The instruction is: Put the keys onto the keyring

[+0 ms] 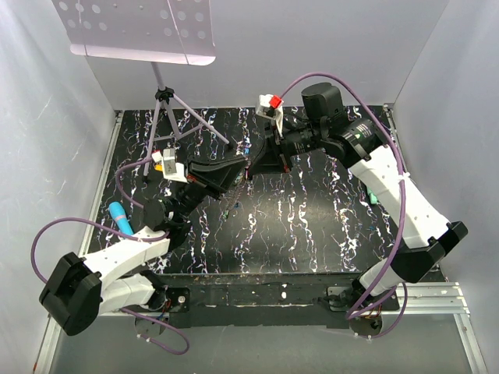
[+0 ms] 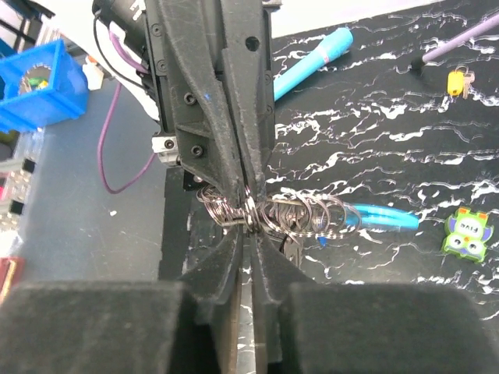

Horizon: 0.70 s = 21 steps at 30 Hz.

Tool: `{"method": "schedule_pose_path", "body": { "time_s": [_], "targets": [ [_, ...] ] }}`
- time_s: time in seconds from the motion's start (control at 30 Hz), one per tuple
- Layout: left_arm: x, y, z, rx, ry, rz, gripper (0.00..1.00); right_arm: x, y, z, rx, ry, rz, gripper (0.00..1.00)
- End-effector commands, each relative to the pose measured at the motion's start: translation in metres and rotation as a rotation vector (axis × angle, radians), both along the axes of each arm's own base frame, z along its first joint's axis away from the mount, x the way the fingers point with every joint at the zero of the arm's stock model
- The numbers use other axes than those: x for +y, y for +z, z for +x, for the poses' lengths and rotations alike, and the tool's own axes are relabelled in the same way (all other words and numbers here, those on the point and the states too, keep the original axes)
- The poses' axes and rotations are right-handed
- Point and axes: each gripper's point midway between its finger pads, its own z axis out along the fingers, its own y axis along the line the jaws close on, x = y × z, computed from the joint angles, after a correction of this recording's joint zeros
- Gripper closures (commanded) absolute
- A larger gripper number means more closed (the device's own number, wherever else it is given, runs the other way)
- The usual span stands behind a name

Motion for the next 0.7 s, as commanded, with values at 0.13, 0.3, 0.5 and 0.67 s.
{"method": "schedule_pose_path", "body": {
  "time_s": [0.13,0.3,0.5,0.67],
  "targets": [
    [0.019,0.021,-0.028,-0.119,0.004,-0.060,1.00,-0.022,0.025,-0.016,-0.074,0.059,0.085,0.61],
    [0.010,0.018,-0.035,-0.140,-0.045,-0.009,1.00,-0.032,0.034,-0.022,-0.060,0.107,0.126,0.49],
    [0.005,0.020,-0.039,-0.157,-0.082,0.008,1.00,-0.028,0.031,-0.026,-0.011,0.167,0.150,0.48],
    [0.002,0.021,-0.038,-0.156,-0.097,0.000,1.00,-0.022,0.026,-0.024,0.028,0.178,0.146,0.48]
  ]
}}
